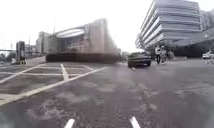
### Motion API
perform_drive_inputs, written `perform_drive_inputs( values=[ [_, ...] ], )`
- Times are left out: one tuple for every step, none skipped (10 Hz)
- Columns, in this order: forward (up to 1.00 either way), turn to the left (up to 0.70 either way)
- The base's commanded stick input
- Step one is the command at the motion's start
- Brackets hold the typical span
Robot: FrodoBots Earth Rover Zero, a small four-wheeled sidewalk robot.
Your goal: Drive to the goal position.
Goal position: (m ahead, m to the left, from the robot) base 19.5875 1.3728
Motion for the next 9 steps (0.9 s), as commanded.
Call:
perform_drive_inputs(
  values=[
    [0.7,-0.01],
    [0.7,-0.04],
    [0.7,-0.1],
    [0.7,-0.14],
    [0.7,-0.14],
    [0.7,-0.14],
    [0.7,-0.14],
    [0.7,-0.14],
    [0.7,-0.14]
  ],
)
